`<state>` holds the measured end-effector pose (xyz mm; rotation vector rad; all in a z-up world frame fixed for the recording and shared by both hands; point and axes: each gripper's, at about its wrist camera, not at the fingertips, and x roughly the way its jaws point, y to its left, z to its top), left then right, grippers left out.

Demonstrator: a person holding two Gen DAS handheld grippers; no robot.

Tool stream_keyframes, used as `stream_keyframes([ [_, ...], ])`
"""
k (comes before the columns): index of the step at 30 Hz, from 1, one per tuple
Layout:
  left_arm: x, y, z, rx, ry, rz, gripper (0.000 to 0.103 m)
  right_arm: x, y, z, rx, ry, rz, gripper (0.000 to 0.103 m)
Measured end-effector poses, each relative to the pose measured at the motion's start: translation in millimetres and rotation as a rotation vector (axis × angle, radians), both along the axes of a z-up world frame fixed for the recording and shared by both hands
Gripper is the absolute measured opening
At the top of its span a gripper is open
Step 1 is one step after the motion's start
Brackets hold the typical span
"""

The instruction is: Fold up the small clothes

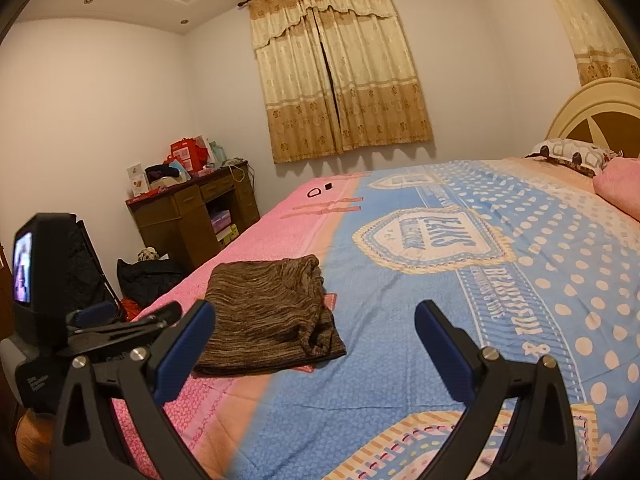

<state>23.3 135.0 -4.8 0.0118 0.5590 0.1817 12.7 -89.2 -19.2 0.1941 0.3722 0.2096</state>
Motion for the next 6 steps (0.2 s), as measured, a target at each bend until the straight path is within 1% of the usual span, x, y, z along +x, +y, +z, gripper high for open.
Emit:
stream_keyframes([
  [6, 5.6, -3.4, -0.9, 0.015, 0.028, -0.009, 0.102, 2.6, -2.5, -1.5, 0.013, 0.016, -0.003, 0.102],
])
